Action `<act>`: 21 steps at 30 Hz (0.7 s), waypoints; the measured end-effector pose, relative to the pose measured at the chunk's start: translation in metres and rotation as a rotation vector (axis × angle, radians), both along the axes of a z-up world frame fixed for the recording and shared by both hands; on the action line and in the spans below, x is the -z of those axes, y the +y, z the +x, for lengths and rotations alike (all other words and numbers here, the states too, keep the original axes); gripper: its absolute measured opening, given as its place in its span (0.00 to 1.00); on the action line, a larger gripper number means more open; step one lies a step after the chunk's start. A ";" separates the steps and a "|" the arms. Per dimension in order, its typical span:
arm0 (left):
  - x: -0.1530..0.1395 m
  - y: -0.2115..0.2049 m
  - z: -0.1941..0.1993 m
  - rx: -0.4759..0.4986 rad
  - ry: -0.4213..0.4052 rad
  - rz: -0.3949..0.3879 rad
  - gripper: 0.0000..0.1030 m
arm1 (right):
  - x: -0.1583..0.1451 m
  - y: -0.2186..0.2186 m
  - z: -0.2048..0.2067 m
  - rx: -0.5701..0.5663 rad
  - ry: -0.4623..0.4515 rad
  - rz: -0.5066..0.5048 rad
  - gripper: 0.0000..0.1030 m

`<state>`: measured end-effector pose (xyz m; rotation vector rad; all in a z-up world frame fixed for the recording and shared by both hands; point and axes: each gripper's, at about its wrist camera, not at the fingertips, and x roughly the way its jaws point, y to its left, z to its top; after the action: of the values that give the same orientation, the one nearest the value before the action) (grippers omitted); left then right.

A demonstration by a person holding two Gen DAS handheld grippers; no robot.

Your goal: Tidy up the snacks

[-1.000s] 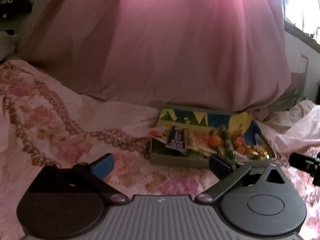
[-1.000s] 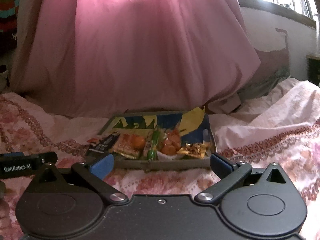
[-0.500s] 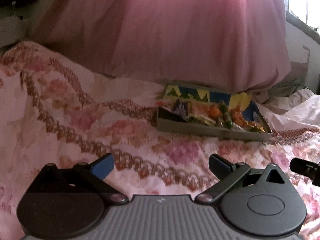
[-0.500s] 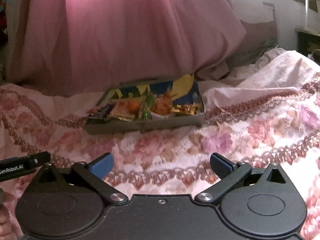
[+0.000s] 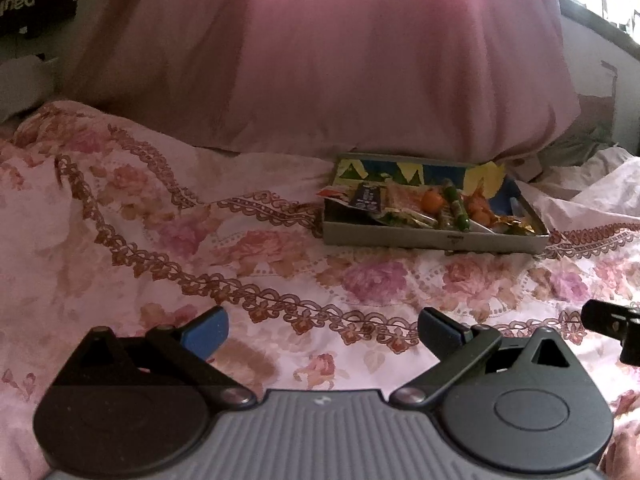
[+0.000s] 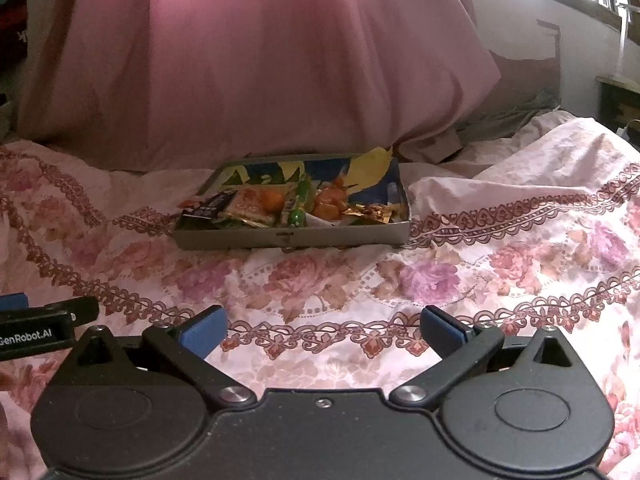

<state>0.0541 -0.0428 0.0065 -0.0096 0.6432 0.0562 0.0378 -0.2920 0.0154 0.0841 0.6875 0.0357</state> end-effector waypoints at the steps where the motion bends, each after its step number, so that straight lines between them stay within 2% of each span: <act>1: 0.000 0.001 0.000 -0.004 0.001 -0.002 1.00 | 0.000 0.000 0.000 0.002 0.001 0.002 0.99; 21: 0.001 0.001 0.001 -0.011 0.005 0.001 1.00 | 0.004 -0.001 0.002 0.013 0.020 -0.010 0.99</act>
<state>0.0547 -0.0416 0.0057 -0.0123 0.6481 0.0674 0.0397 -0.2925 0.0118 0.0790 0.7068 0.0191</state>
